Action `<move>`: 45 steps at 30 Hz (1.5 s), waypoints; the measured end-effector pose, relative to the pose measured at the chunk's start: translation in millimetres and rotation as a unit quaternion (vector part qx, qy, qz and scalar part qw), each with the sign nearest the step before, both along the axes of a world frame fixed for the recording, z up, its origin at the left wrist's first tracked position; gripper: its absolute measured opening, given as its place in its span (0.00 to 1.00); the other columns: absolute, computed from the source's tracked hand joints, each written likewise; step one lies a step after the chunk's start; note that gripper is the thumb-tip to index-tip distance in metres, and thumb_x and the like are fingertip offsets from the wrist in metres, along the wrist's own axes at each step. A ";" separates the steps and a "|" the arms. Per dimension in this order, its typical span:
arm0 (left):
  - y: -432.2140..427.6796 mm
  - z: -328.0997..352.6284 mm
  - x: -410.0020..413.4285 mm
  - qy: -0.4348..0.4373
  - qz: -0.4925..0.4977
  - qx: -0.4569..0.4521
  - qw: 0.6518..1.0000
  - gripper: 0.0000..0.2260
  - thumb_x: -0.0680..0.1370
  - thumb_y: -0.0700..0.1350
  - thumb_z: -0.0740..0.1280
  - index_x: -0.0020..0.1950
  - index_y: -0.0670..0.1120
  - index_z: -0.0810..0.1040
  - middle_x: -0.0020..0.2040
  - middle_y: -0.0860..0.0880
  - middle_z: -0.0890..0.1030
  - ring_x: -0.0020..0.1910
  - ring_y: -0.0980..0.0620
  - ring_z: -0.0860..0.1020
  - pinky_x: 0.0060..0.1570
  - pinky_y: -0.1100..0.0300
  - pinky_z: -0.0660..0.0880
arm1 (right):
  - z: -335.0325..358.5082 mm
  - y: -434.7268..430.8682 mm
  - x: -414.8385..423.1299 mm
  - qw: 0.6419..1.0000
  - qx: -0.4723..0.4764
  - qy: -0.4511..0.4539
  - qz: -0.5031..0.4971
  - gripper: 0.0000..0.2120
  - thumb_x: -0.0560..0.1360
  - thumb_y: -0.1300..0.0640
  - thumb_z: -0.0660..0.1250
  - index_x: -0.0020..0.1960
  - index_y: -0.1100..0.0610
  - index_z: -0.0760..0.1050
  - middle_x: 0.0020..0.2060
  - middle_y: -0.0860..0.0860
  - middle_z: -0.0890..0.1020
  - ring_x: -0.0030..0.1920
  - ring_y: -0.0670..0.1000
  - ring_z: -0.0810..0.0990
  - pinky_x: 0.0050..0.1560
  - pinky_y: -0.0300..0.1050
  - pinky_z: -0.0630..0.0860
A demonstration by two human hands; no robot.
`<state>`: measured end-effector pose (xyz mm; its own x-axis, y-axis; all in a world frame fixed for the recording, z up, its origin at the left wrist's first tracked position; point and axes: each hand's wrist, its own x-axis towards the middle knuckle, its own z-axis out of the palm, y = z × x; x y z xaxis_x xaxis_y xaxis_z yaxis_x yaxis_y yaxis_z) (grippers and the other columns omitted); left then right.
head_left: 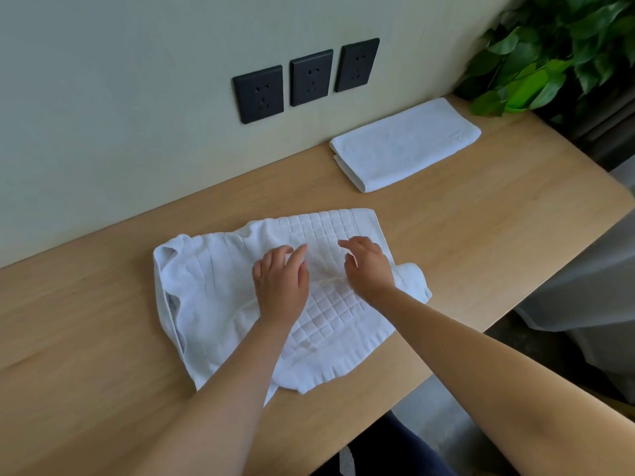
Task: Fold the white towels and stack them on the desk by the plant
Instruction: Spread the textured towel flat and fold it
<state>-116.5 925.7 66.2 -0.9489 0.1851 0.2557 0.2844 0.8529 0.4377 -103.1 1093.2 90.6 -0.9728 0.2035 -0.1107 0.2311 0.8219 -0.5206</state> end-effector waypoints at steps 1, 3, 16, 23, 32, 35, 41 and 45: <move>5.4 -1.7 -9.0 -0.041 0.007 -0.010 0.999 0.15 0.79 0.45 0.65 0.66 0.49 0.76 0.62 0.45 0.78 0.64 0.43 0.73 0.60 0.47 0.67 | -2.9 1.8 -9.8 0.999 0.010 -0.040 0.019 0.20 0.81 0.59 0.55 0.72 0.52 0.67 0.72 0.52 0.67 0.71 0.55 0.65 0.68 0.50 0.65; 10.5 -9.9 -24.0 -0.134 0.013 -0.053 0.990 0.20 0.82 0.50 0.58 0.74 0.48 0.66 0.74 0.43 0.66 0.75 0.44 0.61 0.69 0.44 0.58 | -10.9 4.1 -29.8 0.989 0.025 -0.137 0.053 0.23 0.82 0.54 0.51 0.77 0.50 0.56 0.78 0.52 0.54 0.77 0.55 0.51 0.75 0.52 0.53; -7.4 -41.9 -34.9 -0.138 -0.028 -0.181 0.973 0.37 0.71 0.71 0.53 0.74 0.51 0.64 0.76 0.41 0.61 0.76 0.41 0.58 0.71 0.40 0.56 | -50.5 -1.7 -97.3 0.962 0.161 -0.137 0.174 0.26 0.81 0.41 0.38 0.75 0.43 0.31 0.74 0.49 0.29 0.73 0.53 0.26 0.73 0.59 0.31; -18.3 -39.7 -29.0 -0.124 -0.034 -0.184 0.974 0.34 0.73 0.70 0.53 0.74 0.54 0.65 0.76 0.43 0.61 0.76 0.43 0.57 0.72 0.41 0.55 | -55.4 6.5 -119.6 0.953 0.212 -0.100 0.192 0.30 0.74 0.37 0.27 0.75 0.41 0.31 0.76 0.50 0.34 0.74 0.53 0.28 0.73 0.59 0.31; -55.5 -39.4 -10.8 -0.094 0.014 -0.142 0.985 0.22 0.81 0.62 0.46 0.71 0.61 0.68 0.75 0.48 0.64 0.76 0.50 0.59 0.71 0.40 0.57 | -60.2 6.2 -115.2 0.954 0.227 -0.066 0.182 0.27 0.78 0.39 0.30 0.76 0.43 0.31 0.76 0.50 0.34 0.75 0.53 0.30 0.74 0.58 0.32; -51.4 -33.5 -17.1 -0.065 0.062 -0.015 0.996 0.20 0.82 0.58 0.49 0.69 0.56 0.71 0.72 0.49 0.69 0.74 0.52 0.63 0.72 0.42 0.57 | -57.8 -5.8 -114.3 0.963 0.200 -0.069 0.167 0.26 0.82 0.44 0.38 0.78 0.47 0.37 0.77 0.53 0.36 0.76 0.54 0.32 0.74 0.58 0.34; -68.9 -35.5 -23.6 0.120 0.308 0.026 0.944 0.12 0.77 0.47 0.60 0.56 0.52 0.80 0.64 0.47 0.76 0.66 0.46 0.69 0.67 0.47 0.59 | -46.2 -96.1 -114.3 0.949 -0.025 0.073 0.306 0.29 0.78 0.48 0.40 0.77 0.54 0.56 0.77 0.57 0.50 0.76 0.51 0.40 0.76 0.52 0.41; -105.5 -42.4 -33.2 0.039 0.446 0.053 0.893 0.19 0.77 0.54 0.57 0.64 0.47 0.75 0.66 0.43 0.73 0.66 0.40 0.69 0.64 0.44 0.62 | -54.5 -148.3 -115.8 0.916 -0.042 0.097 0.387 0.27 0.80 0.48 0.43 0.76 0.54 0.60 0.77 0.56 0.55 0.77 0.50 0.46 0.76 0.48 0.41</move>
<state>-149.7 820.2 23.8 -0.6859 -0.6639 0.2979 -0.4540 0.7103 0.5379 -218.9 945.0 36.0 -0.8256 -0.5559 0.0964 -0.5070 0.6560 -0.5592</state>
